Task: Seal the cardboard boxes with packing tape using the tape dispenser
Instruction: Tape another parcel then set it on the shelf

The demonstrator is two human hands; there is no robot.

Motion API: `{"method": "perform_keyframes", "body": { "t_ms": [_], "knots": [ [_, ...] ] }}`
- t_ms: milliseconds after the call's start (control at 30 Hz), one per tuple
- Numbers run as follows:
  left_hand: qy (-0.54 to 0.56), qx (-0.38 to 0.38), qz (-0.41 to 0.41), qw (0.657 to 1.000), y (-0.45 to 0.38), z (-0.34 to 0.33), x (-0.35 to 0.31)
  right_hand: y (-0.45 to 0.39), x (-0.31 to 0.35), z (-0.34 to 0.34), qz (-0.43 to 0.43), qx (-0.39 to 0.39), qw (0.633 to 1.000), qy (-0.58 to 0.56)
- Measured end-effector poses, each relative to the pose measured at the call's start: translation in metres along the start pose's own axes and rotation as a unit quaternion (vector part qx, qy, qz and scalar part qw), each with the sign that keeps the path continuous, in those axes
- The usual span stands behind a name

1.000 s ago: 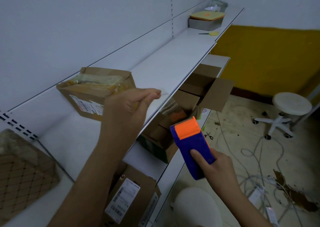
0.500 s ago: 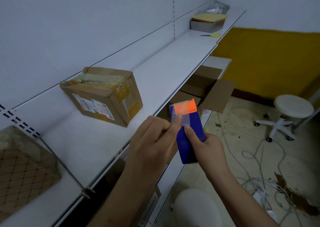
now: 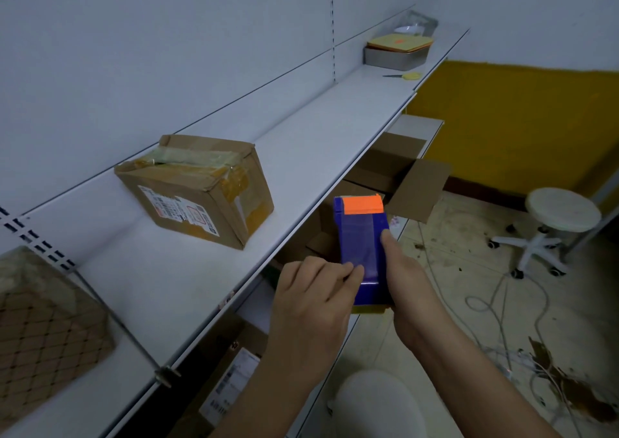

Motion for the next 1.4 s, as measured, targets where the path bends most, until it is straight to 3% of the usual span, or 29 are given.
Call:
{"method": "perform_keyframes", "body": {
  "t_ms": [100,267,400,567,667,767,833,900,967,1067,1133,1233,1300,1400],
  "knots": [
    [-0.010,0.028,0.042,0.999,0.006,-0.006,0.000,0.002,0.003,-0.006,-0.014,0.033,0.997,-0.063],
    [-0.014,0.146,0.105,0.984,0.027,-0.024,-0.007,-0.002,0.006,-0.008,0.006,0.038,0.998,-0.041],
    [0.013,0.159,0.121,0.980,0.039,-0.028,-0.011,-0.005,0.009,-0.011,0.041,0.033,0.998,-0.020],
    [0.084,0.069,0.072,0.991,0.019,0.009,0.022,-0.017,0.028,-0.010,0.077,0.000,0.997,-0.022],
    [0.043,-0.065,0.128,0.989,-0.031,0.051,0.090,-0.018,0.037,-0.019,0.063,0.023,0.997,-0.032],
    [-0.025,-0.155,0.221,0.963,-0.066,0.088,0.155,-0.005,0.031,-0.039,0.012,0.079,0.996,-0.034],
    [-0.039,-0.132,0.266,0.954,-0.071,0.088,0.184,0.007,0.025,-0.050,-0.019,0.112,0.993,-0.019],
    [-0.043,-0.040,0.283,0.957,-0.066,0.067,0.200,0.017,0.024,-0.058,-0.046,0.134,0.990,-0.015],
    [-0.037,0.055,0.281,0.958,-0.052,0.042,0.202,0.025,0.027,-0.064,-0.068,0.156,0.985,-0.011],
    [0.016,0.041,0.287,0.957,-0.047,0.043,0.193,0.033,0.035,-0.073,-0.068,0.193,0.979,-0.005],
    [0.066,0.032,0.231,0.970,-0.058,0.053,0.168,0.035,0.038,-0.077,-0.057,0.206,0.977,0.007],
    [0.151,0.113,0.108,0.976,-0.072,0.050,0.112,0.038,0.045,-0.084,-0.022,0.231,0.972,0.048],
    [0.161,0.148,0.085,0.972,-0.069,0.039,0.098,0.038,0.047,-0.087,-0.002,0.235,0.970,0.068],
    [0.117,0.079,0.095,0.985,-0.068,0.030,0.104,0.034,0.048,-0.086,0.020,0.223,0.970,0.099]
  ]
}}
Point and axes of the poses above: each hand's wrist, its own y-axis away from the middle knuckle, its own z-axis out of the back of the hand, x = y × z, the point moved 8 cm from there along -y, towards the middle knuckle, and after that the axes turned 13 degrees about -x, right-handed, at the moved point
